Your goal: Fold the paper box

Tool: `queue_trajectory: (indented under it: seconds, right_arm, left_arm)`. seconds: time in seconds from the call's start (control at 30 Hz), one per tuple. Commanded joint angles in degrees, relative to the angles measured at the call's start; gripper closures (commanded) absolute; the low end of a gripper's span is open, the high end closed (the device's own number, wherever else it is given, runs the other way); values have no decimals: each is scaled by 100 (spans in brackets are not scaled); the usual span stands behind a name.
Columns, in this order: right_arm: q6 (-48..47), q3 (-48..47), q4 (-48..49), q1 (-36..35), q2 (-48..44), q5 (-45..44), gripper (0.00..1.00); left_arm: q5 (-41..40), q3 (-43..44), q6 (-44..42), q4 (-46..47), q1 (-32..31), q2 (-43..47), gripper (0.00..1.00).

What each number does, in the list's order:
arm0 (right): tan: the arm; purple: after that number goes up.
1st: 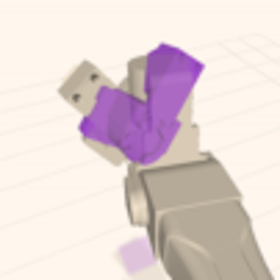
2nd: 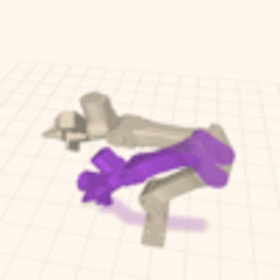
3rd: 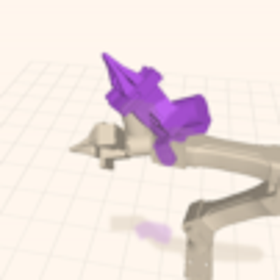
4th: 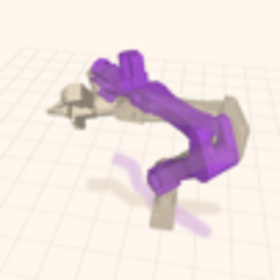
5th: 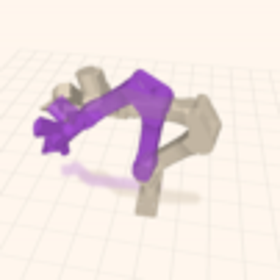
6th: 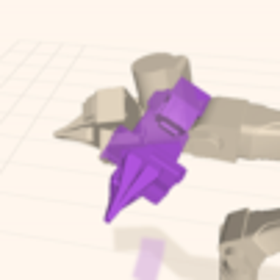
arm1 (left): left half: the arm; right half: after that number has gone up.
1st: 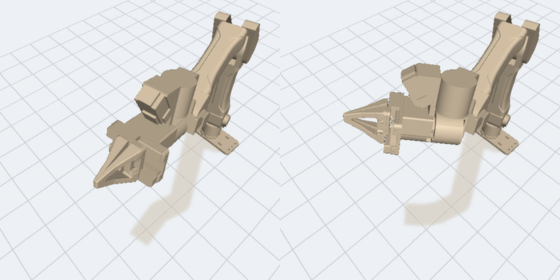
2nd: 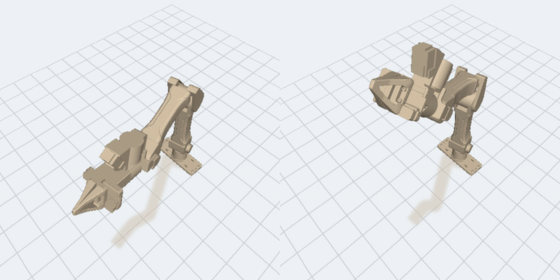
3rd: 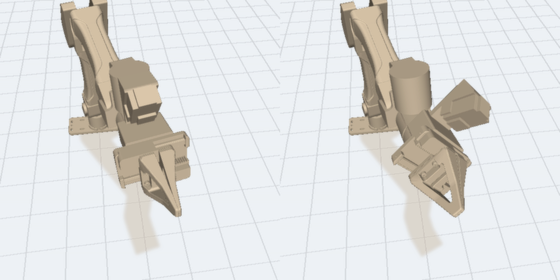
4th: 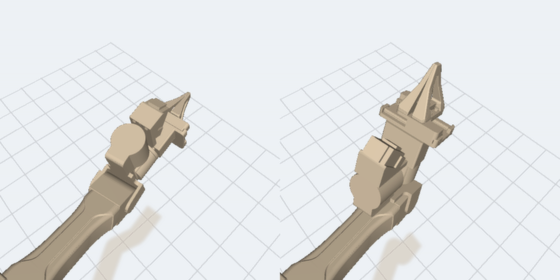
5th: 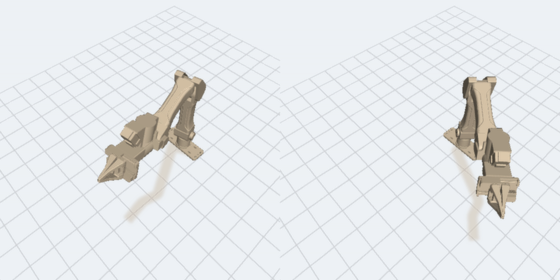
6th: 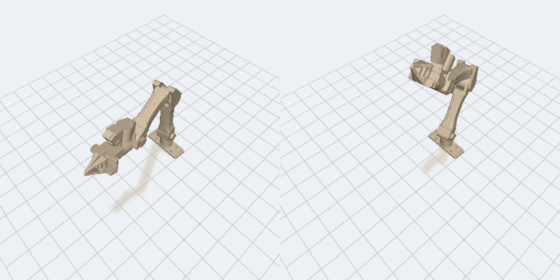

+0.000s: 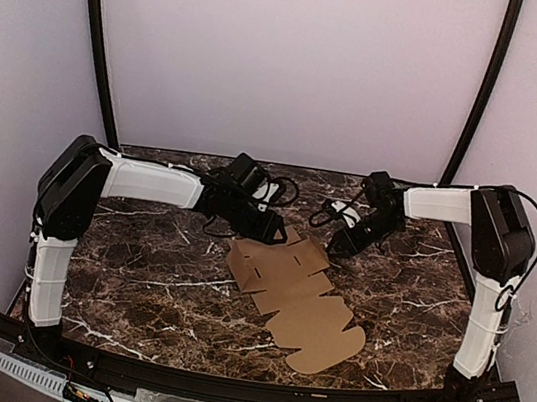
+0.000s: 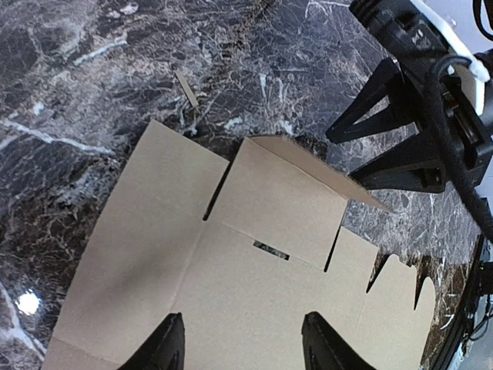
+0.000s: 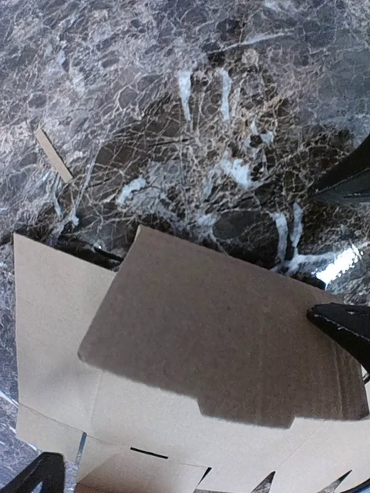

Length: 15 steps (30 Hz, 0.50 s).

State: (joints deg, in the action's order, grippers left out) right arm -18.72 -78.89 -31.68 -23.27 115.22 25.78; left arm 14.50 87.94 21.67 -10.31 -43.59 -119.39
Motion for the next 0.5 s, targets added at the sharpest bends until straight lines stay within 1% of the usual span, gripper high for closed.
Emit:
queue_trajectory:
  seconds: [0.0,0.23,0.3,0.47]
  right_arm:
    - [135,-288,-71,-118,267,386,55]
    - [222,-352,-91,-326,414,396,52]
    - [264,-387,-132,-323,439,564,52]
    - [376,-401,-238,-325,397,1294,51]
  left_arm:
    - [171,-115,139,-50,-38,-252,47]
    - [176,19,317,-119,-53,-854,50]
    - [183,17,365,-113,-56,-963,51]
    - [225,-15,461,-86,-70,-1105,53]
